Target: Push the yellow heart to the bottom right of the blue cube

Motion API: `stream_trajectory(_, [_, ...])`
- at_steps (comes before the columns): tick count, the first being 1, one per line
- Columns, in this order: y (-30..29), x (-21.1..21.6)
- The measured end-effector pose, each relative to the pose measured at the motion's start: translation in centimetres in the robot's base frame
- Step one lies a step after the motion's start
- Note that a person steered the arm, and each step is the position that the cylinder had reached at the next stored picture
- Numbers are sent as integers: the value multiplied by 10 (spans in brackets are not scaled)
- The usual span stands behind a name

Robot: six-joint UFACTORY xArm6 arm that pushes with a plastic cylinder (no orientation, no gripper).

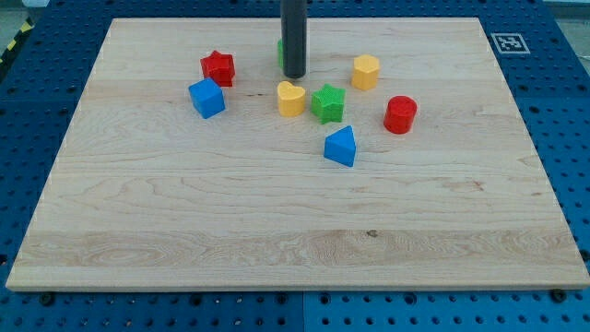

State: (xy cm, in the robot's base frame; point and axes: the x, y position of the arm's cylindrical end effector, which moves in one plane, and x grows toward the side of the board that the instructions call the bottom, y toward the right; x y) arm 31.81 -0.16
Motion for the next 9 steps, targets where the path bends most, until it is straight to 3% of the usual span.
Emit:
stream_trajectory(2, [0,35])
stream_trajectory(6, [0,39])
stream_trajectory(9, [0,71])
